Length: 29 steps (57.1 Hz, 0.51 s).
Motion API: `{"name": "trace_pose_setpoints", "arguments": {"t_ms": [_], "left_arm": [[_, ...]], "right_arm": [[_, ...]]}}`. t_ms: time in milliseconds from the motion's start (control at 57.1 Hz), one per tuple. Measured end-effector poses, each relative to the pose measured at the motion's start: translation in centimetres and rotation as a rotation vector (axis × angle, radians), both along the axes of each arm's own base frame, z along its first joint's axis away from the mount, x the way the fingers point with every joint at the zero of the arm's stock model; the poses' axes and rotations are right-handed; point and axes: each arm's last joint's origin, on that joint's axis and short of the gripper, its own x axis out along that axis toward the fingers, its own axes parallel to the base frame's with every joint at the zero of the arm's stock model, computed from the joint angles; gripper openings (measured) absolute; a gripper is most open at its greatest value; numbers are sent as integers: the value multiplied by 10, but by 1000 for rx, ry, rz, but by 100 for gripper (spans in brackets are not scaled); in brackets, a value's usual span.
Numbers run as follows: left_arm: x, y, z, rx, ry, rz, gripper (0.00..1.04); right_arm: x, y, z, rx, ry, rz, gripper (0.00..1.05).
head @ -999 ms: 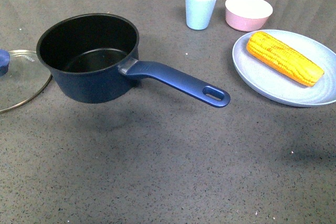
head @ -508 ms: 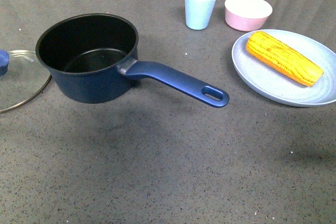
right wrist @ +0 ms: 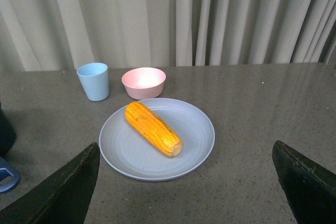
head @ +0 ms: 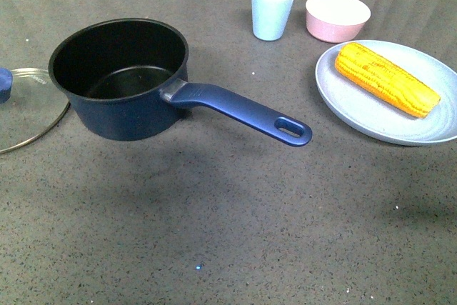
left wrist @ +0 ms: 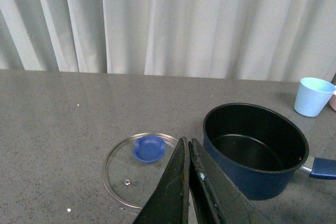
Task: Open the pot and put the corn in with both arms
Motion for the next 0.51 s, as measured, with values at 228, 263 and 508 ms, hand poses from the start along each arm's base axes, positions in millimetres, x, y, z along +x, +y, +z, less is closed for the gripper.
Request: {"name": "trace_pose_setpoints", "arguments": {"t_ms": [228,263,508], "left_arm": [[-4,0,0,0,-1,0,2],[-4,0,0,0,0,0,2],[-15,0,-4,0,21,0,2]], "right_arm": [[0,0,0,0,0,0,96],[0,0,0,0,0,0,96],[0,0,0,0,0,0,96]]}}
